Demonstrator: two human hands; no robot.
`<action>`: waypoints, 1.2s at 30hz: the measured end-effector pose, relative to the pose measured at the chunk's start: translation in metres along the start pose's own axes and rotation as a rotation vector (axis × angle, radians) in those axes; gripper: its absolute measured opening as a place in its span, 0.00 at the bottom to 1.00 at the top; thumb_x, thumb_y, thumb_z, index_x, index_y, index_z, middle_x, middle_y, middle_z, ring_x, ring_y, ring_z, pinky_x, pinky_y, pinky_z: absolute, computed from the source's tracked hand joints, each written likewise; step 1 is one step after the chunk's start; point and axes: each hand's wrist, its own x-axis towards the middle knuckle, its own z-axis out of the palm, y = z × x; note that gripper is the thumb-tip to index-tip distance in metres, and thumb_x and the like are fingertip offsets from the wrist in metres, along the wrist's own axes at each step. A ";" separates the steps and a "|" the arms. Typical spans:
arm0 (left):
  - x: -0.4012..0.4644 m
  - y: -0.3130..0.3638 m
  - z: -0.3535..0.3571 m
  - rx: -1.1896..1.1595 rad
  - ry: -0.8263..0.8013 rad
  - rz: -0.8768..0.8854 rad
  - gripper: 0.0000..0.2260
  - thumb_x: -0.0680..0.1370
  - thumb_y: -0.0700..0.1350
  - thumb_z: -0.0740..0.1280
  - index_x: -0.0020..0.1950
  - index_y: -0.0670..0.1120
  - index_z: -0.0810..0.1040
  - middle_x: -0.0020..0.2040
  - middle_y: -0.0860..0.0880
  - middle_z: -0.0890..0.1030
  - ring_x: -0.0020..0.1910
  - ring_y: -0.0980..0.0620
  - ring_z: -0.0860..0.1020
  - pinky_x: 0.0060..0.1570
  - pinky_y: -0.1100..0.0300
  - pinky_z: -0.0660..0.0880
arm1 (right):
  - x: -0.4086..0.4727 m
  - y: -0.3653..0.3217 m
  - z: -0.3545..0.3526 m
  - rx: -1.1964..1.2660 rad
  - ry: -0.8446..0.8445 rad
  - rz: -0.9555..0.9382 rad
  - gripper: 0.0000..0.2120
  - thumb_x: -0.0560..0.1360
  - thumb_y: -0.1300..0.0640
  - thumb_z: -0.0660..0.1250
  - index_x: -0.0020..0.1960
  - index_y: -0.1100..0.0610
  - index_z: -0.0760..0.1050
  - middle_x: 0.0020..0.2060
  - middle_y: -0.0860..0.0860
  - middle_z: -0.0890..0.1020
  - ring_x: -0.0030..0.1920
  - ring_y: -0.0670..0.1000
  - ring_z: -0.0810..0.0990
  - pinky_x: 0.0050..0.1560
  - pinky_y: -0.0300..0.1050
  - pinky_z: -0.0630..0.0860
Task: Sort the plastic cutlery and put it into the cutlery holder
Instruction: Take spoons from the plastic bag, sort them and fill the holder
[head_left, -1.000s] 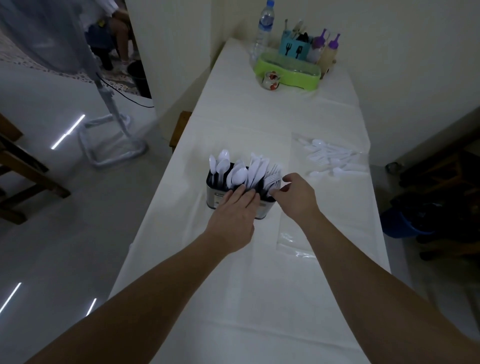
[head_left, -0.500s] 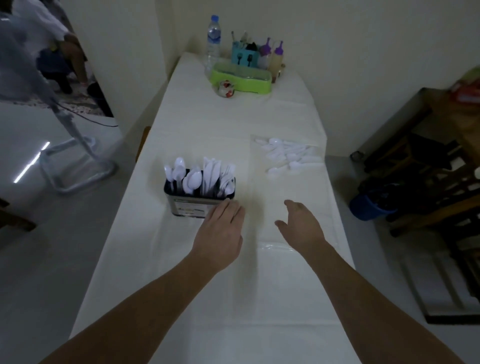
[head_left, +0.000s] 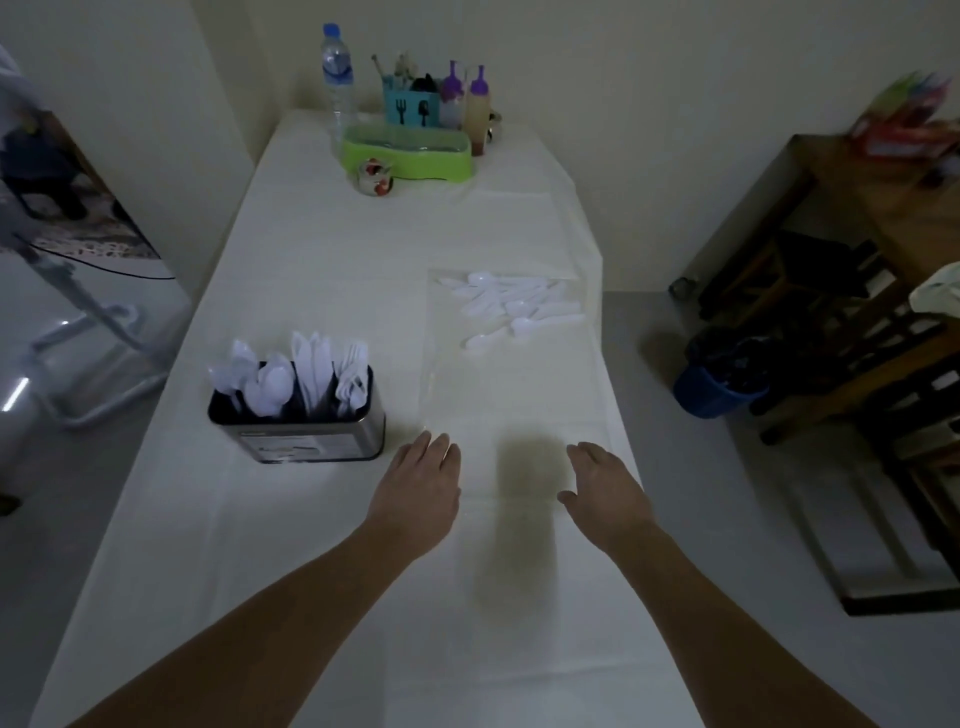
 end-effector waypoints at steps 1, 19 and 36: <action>0.003 0.001 0.003 -0.007 -0.018 -0.012 0.25 0.76 0.51 0.69 0.69 0.39 0.74 0.68 0.40 0.75 0.68 0.39 0.72 0.66 0.46 0.71 | 0.003 0.006 0.002 -0.005 -0.015 -0.005 0.30 0.79 0.51 0.65 0.77 0.56 0.58 0.76 0.52 0.62 0.75 0.53 0.60 0.72 0.47 0.64; 0.027 0.014 0.034 -0.108 -0.161 -0.077 0.27 0.81 0.55 0.60 0.76 0.43 0.62 0.77 0.42 0.61 0.77 0.44 0.57 0.74 0.51 0.58 | 0.023 0.045 0.051 -0.055 0.011 -0.177 0.09 0.76 0.57 0.67 0.55 0.52 0.82 0.68 0.49 0.76 0.70 0.53 0.72 0.65 0.41 0.70; -0.021 0.015 0.016 0.057 0.067 0.114 0.15 0.68 0.42 0.76 0.55 0.47 0.83 0.51 0.45 0.84 0.54 0.42 0.82 0.57 0.44 0.77 | -0.045 -0.007 0.044 -0.194 0.145 -0.219 0.18 0.53 0.69 0.73 0.41 0.57 0.74 0.28 0.53 0.76 0.25 0.55 0.76 0.21 0.41 0.63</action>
